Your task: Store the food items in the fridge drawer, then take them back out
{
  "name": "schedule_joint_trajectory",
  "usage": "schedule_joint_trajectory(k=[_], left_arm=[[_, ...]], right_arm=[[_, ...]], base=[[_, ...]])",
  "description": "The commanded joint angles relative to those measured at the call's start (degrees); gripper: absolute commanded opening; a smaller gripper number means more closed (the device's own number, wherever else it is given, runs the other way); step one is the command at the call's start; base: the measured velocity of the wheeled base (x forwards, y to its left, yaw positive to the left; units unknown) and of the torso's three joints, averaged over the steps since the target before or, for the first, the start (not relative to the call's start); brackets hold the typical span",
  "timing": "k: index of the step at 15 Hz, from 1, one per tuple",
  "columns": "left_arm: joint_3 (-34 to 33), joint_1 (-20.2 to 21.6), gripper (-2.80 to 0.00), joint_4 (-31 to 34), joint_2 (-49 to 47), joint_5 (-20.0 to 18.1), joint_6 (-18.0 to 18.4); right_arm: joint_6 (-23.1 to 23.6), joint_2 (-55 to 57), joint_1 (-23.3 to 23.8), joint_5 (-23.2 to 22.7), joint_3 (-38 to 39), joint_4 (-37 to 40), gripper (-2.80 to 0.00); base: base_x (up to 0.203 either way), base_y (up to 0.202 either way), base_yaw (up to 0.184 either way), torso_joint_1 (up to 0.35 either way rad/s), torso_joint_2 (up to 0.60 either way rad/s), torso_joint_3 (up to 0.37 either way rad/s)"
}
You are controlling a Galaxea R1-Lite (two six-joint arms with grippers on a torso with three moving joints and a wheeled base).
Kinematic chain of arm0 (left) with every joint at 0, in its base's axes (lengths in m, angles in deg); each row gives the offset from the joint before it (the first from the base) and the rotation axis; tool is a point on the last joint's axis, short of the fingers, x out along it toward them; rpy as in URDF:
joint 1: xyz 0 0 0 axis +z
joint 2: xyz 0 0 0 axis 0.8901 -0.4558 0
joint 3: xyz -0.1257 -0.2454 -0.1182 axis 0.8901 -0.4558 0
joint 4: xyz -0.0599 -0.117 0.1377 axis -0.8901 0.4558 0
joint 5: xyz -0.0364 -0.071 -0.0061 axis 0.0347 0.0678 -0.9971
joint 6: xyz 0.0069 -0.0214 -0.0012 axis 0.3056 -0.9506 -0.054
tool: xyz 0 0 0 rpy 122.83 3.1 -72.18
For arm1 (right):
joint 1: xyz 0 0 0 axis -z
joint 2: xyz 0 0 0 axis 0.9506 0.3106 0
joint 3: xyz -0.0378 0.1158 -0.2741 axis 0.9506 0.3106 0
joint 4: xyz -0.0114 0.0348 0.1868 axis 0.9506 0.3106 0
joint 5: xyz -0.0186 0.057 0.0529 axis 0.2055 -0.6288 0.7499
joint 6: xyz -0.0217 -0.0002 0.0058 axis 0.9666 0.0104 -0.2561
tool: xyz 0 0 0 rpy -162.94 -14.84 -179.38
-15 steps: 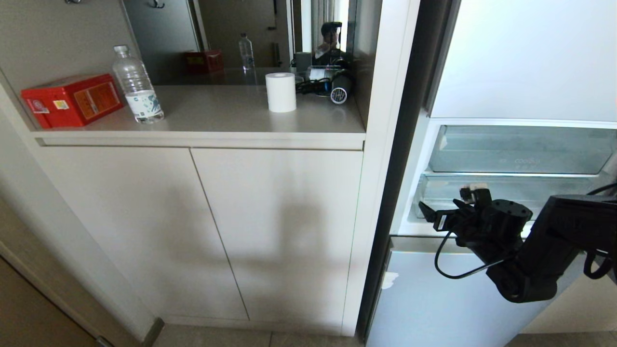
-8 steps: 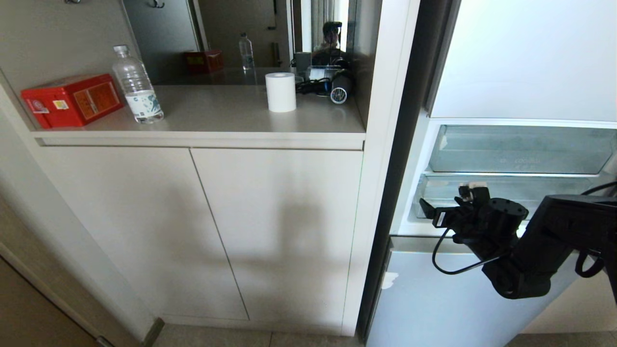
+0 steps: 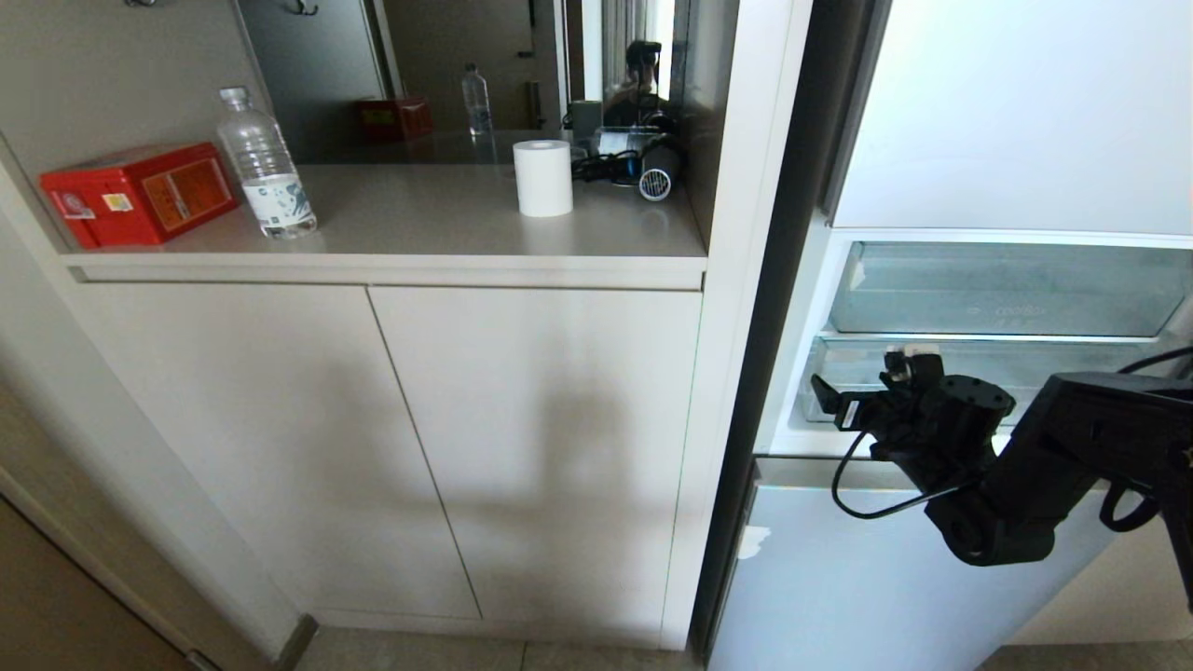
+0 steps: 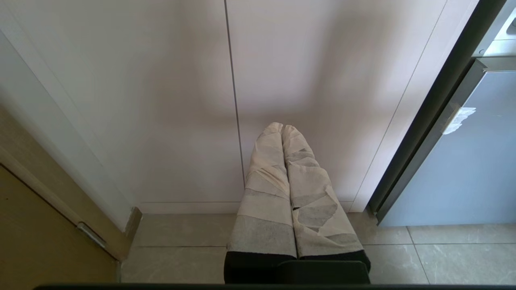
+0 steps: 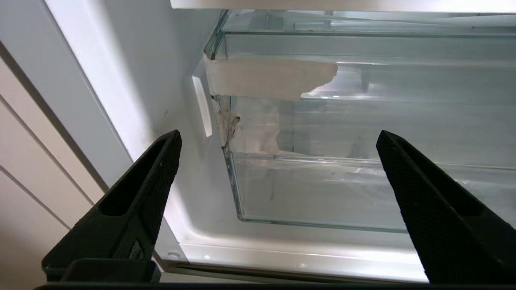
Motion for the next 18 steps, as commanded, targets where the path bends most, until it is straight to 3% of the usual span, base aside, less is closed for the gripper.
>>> schedule_joint_trajectory(k=[1, 7, 17, 18], left_arm=[[0.0, 0.0, -2.8, 0.0, -0.1, 0.0, 0.0], [0.0, 0.0, -2.8, 0.0, -0.1, 0.0, 0.0], [0.0, 0.0, -2.8, 0.0, -0.1, 0.0, 0.0], [0.0, 0.0, -2.8, 0.0, -0.1, 0.0, 0.0]], right_arm=[[0.0, -0.1, 0.0, 0.0, -1.2, 1.1, 0.0], [0.0, 0.0, -0.8, 0.1, -5.1, 5.0, 0.0], [0.0, 0.1, -1.5, 1.6, -5.2, 5.0, 0.0], [0.0, 0.2, -1.5, 1.5, -5.1, 5.0, -2.8]], base=[[0.0, 0.0, 0.0, 0.0, 0.0, 0.0], [0.0, 0.0, 0.0, 0.0, 0.0, 0.0], [0.0, 0.0, 0.0, 0.0, 0.0, 0.0], [0.0, 0.0, 0.0, 0.0, 0.0, 0.0]])
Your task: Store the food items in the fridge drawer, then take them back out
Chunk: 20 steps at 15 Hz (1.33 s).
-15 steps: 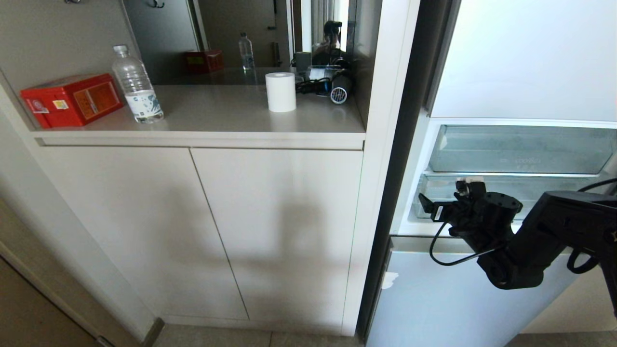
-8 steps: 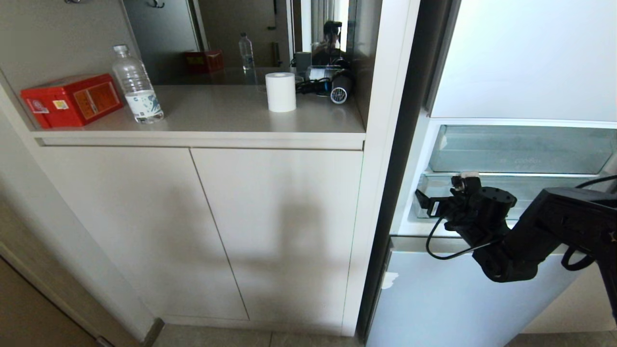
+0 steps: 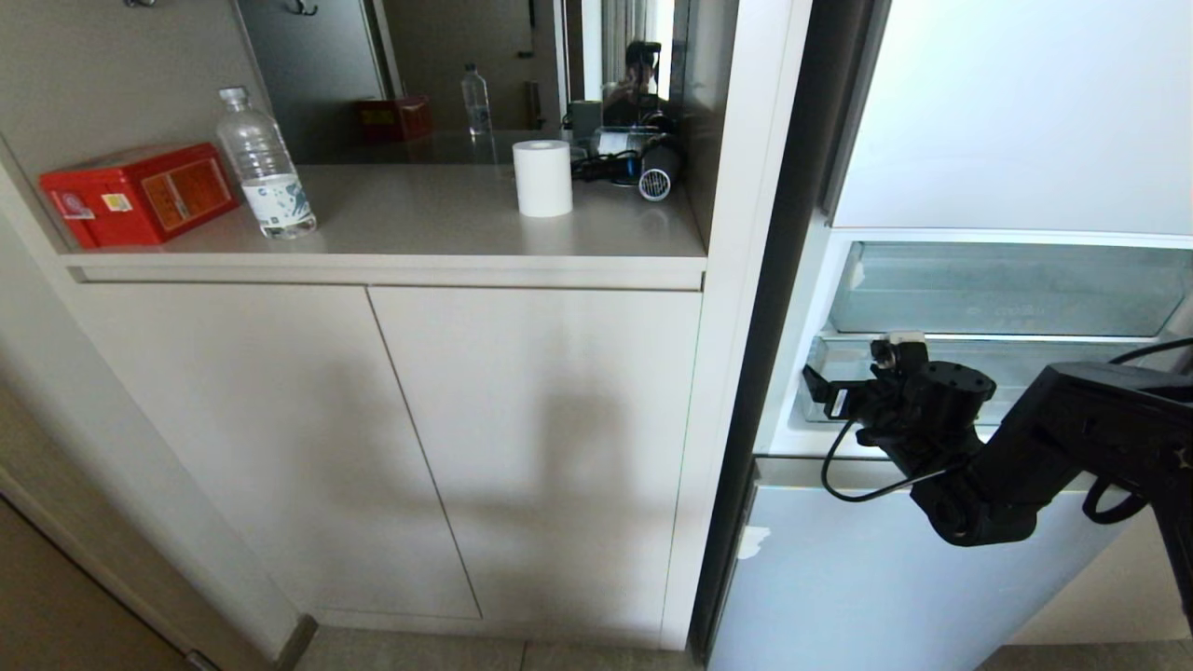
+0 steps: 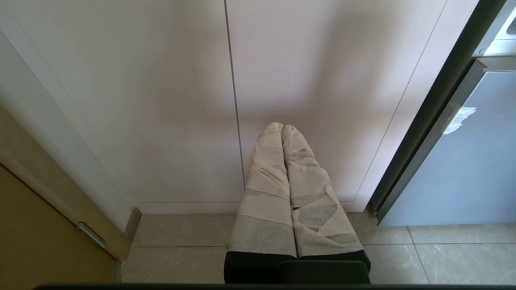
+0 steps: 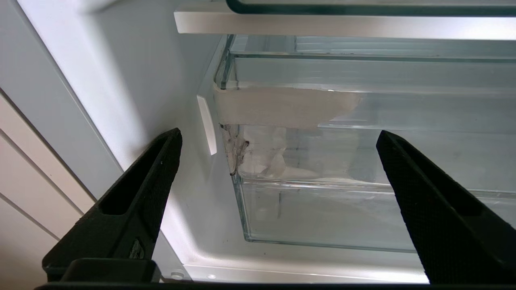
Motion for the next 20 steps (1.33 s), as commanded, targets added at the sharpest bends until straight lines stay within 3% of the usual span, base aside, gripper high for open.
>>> schedule_joint_trajectory(k=[1, 14, 20], left_arm=[[0.0, 0.0, -2.8, 0.0, -0.1, 0.0, 0.0], [0.0, 0.0, -2.8, 0.0, -0.1, 0.0, 0.0], [0.0, 0.0, -2.8, 0.0, -0.1, 0.0, 0.0]], right_arm=[[0.1, 0.3, 0.0, 0.0, -0.1, -0.4, -2.8], [0.0, 0.5, -1.9, 0.5, 0.9, -0.6, -2.8], [-0.7, -5.9, -1.9, 0.1, 12.0, -1.5, -2.8]], base=[[0.0, 0.0, 0.0, 0.0, 0.0, 0.0], [0.0, 0.0, 0.0, 0.0, 0.0, 0.0], [0.0, 0.0, 0.0, 0.0, 0.0, 0.0]])
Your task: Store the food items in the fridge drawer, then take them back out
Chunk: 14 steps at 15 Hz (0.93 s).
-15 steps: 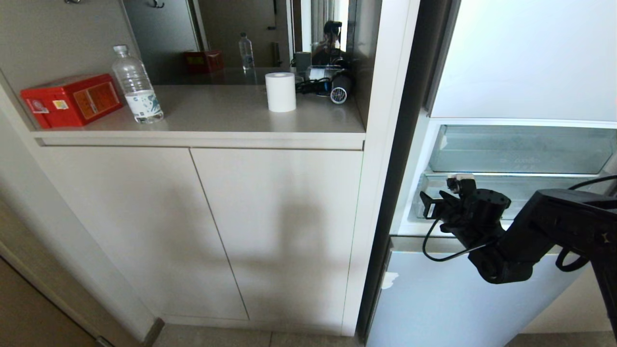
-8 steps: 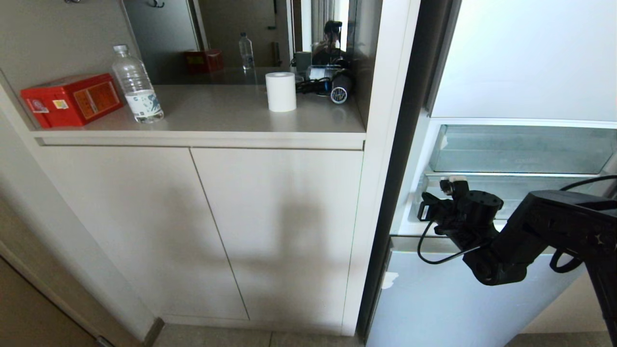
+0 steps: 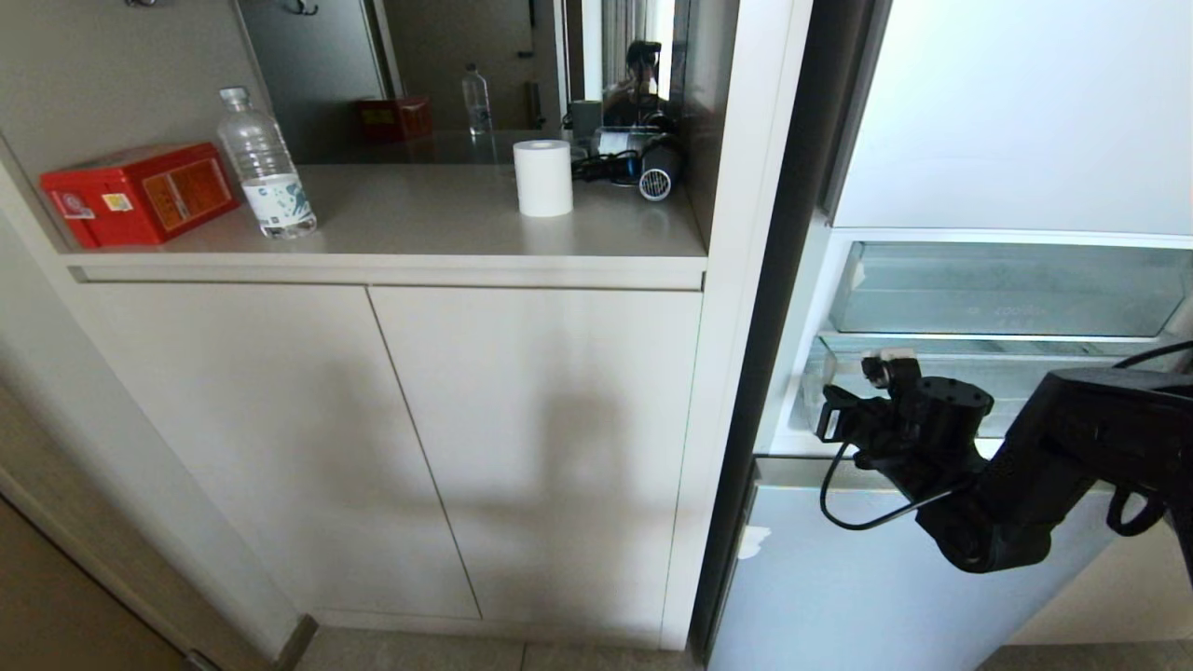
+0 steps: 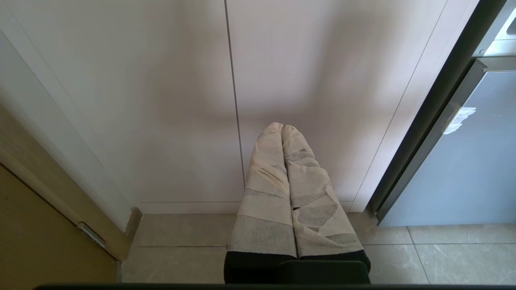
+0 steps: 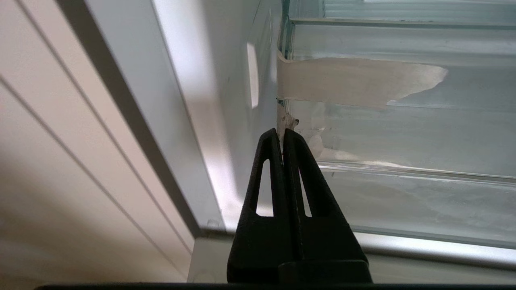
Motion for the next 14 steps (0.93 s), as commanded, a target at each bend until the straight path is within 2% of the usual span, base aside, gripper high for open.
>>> schedule_joint_trajectory(k=[1, 5, 12, 13, 14], left_arm=[[0.0, 0.0, -2.8, 0.0, -0.1, 0.0, 0.0], [0.0, 0.0, -2.8, 0.0, -0.1, 0.0, 0.0], [0.0, 0.0, -2.8, 0.0, -0.1, 0.0, 0.0], [0.0, 0.0, -2.8, 0.0, -0.1, 0.0, 0.0], [0.0, 0.0, -2.8, 0.0, -0.1, 0.0, 0.0]], right_arm=[[0.0, -2.7, 0.0, 0.0, 4.7, -1.6, -2.8], [0.0, -4.8, 0.0, -0.2, 16.6, -6.4, -2.8], [-0.8, -15.8, 0.0, -1.2, 33.2, -6.8, -2.8], [-0.7, -16.9, 0.0, -1.2, 35.1, -6.8, 0.0], [-1.0, -18.0, 0.0, -1.2, 36.6, -6.8, 0.0]], base=[[0.0, 0.0, 0.0, 0.0, 0.0, 0.0], [0.0, 0.0, 0.0, 0.0, 0.0, 0.0], [0.0, 0.0, 0.0, 0.0, 0.0, 0.0], [0.0, 0.0, 0.0, 0.0, 0.0, 0.0], [0.0, 0.0, 0.0, 0.0, 0.0, 0.0]])
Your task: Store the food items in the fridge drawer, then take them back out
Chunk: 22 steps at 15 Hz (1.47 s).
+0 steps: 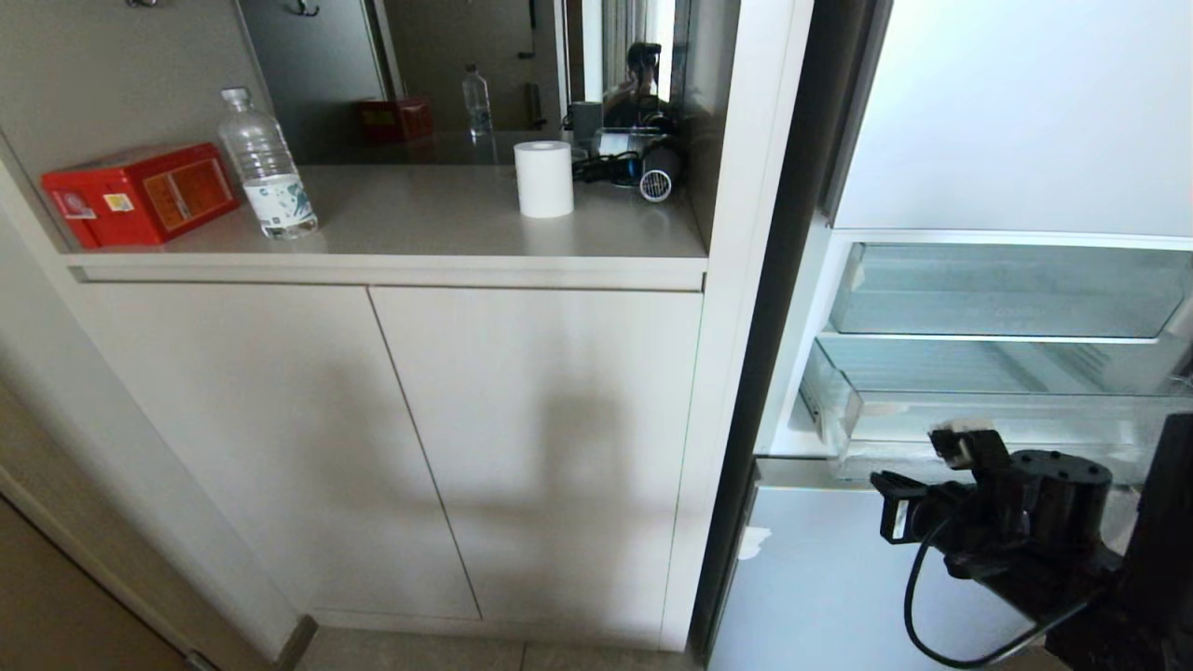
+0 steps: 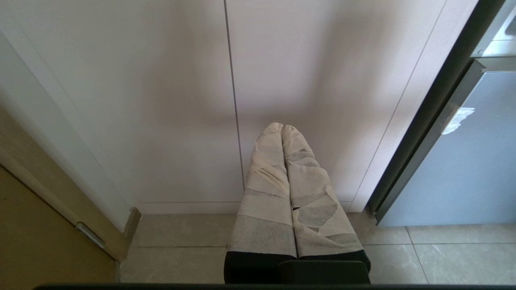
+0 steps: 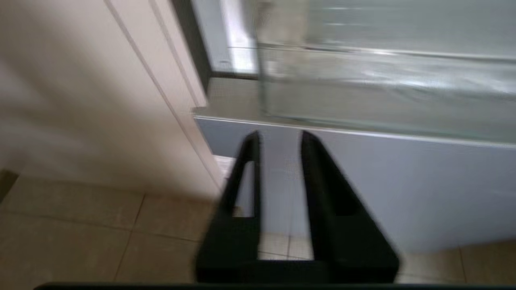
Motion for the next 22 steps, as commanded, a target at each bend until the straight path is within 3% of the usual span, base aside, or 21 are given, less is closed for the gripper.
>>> schedule_joint_trajectory(k=[1, 5, 7, 12, 15, 22], left_arm=[[0.0, 0.0, -2.8, 0.0, -0.1, 0.0, 0.0], [0.0, 0.0, -2.8, 0.0, -0.1, 0.0, 0.0], [0.0, 0.0, -2.8, 0.0, -0.1, 0.0, 0.0], [0.0, 0.0, -2.8, 0.0, -0.1, 0.0, 0.0], [0.0, 0.0, -2.8, 0.0, -0.1, 0.0, 0.0], [0.0, 0.0, -2.8, 0.0, -0.1, 0.0, 0.0]], right_arm=[[-0.7, -4.2, 0.0, 0.0, 3.0, -0.8, 0.0], [-2.2, -9.9, 3.9, 0.4, -0.5, -0.4, 0.0], [-2.1, -13.9, 6.0, 0.3, -3.9, 8.0, 0.0], [-2.0, -23.4, 12.6, -2.3, -25.7, 49.4, 0.0], [0.2, -22.0, 17.0, -5.1, -39.7, 68.4, 0.0], [7.8, -1.4, 23.5, -8.3, -56.7, 72.8, 0.0]], base=[[0.0, 0.0, 0.0, 0.0, 0.0, 0.0], [0.0, 0.0, 0.0, 0.0, 0.0, 0.0], [0.0, 0.0, 0.0, 0.0, 0.0, 0.0], [0.0, 0.0, 0.0, 0.0, 0.0, 0.0], [0.0, 0.0, 0.0, 0.0, 0.0, 0.0], [0.0, 0.0, 0.0, 0.0, 0.0, 0.0]])
